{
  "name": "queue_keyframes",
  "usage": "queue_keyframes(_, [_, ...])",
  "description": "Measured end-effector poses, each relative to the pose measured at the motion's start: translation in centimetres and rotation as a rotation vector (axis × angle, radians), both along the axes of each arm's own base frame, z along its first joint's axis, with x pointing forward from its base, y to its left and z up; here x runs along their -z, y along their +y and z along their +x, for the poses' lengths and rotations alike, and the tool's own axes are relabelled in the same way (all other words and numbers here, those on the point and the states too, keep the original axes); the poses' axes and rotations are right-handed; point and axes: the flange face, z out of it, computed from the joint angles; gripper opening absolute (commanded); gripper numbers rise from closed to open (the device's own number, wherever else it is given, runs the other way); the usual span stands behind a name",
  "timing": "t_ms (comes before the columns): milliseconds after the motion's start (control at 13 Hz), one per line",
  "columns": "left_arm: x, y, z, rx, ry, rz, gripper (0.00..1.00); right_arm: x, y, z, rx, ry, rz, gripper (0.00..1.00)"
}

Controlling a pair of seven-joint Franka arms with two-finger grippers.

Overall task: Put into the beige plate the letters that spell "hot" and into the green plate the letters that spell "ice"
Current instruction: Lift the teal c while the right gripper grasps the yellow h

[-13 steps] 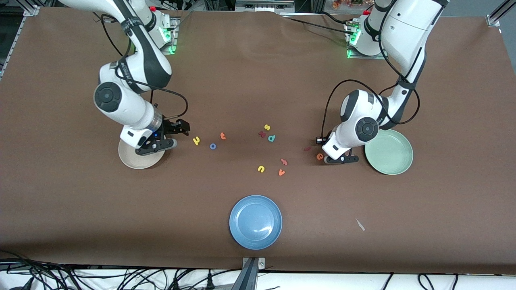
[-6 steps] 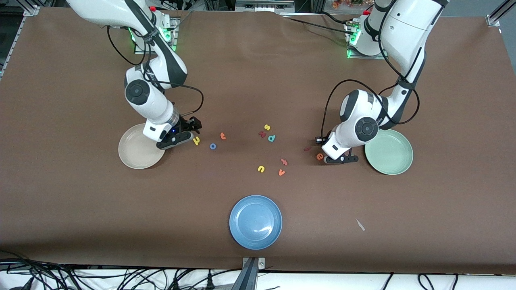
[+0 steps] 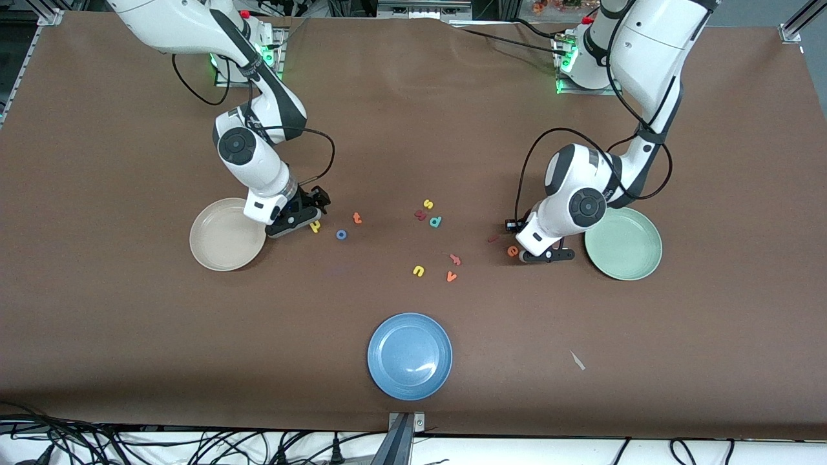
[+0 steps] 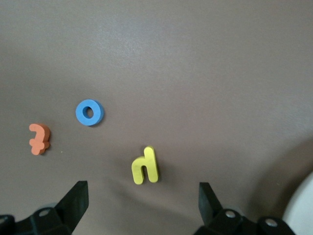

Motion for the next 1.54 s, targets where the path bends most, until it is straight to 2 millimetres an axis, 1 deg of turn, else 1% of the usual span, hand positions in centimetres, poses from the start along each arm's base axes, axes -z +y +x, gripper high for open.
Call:
queue_keyframes(538, [0.1,0.8,0.3,-0.014,-0.001,0.008,0.35,1.6,0.6,-0.2,-0.021,-0.020,0.017,0.99])
queue_keyframes(846, [0.0,1.0,0.5,-0.020,-0.004,0.009,0.34,2.2,0.7,-0.4,-0.043,-0.023,0.011,0.92])
queue_keyframes(923, [0.0,1.1,0.6,-0.026,-0.005,0.010,0.34,2.2,0.8,-0.5,-0.051,-0.024,0.008,0.88])
queue_keyframes(1154, [0.1,1.1,0.9,-0.040,-0.005,0.013,0.34,2.5,0.8,-0.6,-0.058,-0.023,0.006,0.87])
queue_keyframes(1308, [0.1,1.1,0.9,-0.042,-0.005,0.014,0.34,2.6,0.9,-0.6,-0.059,-0.022,0.006,0.80])
queue_keyframes(1538, [0.0,1.1,1.1,-0.045,-0.009,0.013,0.35,2.7,0.9,-0.7,-0.060,-0.029,0.011,0.65])
